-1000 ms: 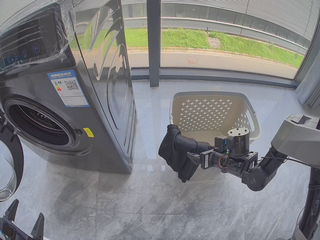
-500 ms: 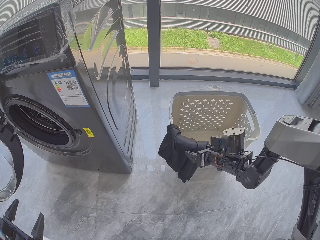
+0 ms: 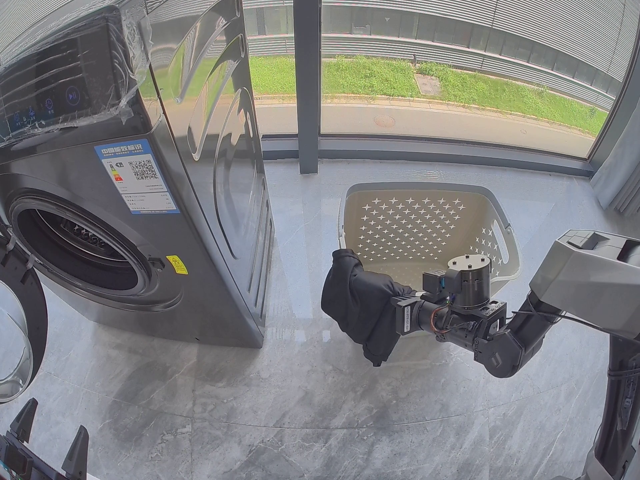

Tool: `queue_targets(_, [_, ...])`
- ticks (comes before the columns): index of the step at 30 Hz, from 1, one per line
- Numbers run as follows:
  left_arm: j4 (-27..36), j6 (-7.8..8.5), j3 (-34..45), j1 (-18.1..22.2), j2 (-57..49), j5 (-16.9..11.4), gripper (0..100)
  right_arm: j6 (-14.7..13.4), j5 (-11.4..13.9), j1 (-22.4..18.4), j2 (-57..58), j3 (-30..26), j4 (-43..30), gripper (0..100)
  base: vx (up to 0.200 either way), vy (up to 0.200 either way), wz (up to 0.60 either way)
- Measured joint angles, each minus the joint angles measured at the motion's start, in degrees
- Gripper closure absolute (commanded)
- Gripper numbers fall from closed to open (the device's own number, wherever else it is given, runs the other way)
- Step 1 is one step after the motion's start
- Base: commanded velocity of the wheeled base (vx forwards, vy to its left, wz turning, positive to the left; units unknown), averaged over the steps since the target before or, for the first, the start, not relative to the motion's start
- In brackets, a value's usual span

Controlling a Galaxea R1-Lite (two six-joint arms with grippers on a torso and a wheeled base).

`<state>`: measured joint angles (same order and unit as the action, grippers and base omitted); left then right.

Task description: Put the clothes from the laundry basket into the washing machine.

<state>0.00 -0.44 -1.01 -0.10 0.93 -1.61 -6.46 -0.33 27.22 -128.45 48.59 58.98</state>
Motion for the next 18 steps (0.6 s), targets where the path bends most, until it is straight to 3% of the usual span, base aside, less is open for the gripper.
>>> queue_targets(8, [0.0,-0.07,0.0,0.0,0.0,0.0,0,-0.2,-0.1,1.0,5.5,-3.3,0.0,100,0.000,0.000,0.00])
queue_targets(18, [0.0,-0.05,0.0,0.0,0.0,0.0,0,-1.4,-2.3,5.8,20.7,-11.9,2.1,100,0.000,0.000,0.00])
